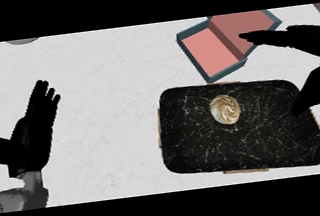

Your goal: Pick the cupcake from the tray and place it in the cardboard box

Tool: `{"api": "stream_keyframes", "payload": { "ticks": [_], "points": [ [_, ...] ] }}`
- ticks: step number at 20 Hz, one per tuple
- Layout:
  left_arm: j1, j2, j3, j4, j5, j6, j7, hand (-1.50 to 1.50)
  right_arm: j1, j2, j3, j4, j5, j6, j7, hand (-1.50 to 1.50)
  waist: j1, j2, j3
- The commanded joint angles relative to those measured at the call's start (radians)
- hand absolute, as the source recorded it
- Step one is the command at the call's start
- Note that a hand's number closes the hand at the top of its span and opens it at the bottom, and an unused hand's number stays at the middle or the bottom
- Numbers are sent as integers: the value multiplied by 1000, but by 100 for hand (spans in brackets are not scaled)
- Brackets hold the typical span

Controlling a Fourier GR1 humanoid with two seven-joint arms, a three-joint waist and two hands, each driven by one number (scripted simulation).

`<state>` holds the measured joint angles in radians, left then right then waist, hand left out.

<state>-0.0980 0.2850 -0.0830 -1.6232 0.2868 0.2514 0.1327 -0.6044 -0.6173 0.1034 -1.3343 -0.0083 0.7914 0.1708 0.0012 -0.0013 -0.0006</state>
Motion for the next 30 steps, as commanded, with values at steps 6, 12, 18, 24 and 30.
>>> {"api": "stream_keyframes", "payload": {
  "ticks": [6,12,18,24,30],
  "points": [
    [1,-66,-14,-59,-66,29,49,0,74,154,26,-68,120,-55,60,-150,4,1,1],
    [-57,-40,61,-16,-51,-35,100,0,100,195,-9,-83,188,-57,46,-150,1,1,1],
    [-15,-107,14,-67,-116,0,96,0,78,244,-7,25,275,-78,-29,-150,6,2,1],
    [7,-58,113,-85,-71,-92,97,0,148,237,-12,-32,342,-46,-60,-150,3,1,1],
    [1,-135,59,-53,-146,-51,90,0,142,304,-9,-78,396,-81,-9,-150,0,1,1]
  ]
}}
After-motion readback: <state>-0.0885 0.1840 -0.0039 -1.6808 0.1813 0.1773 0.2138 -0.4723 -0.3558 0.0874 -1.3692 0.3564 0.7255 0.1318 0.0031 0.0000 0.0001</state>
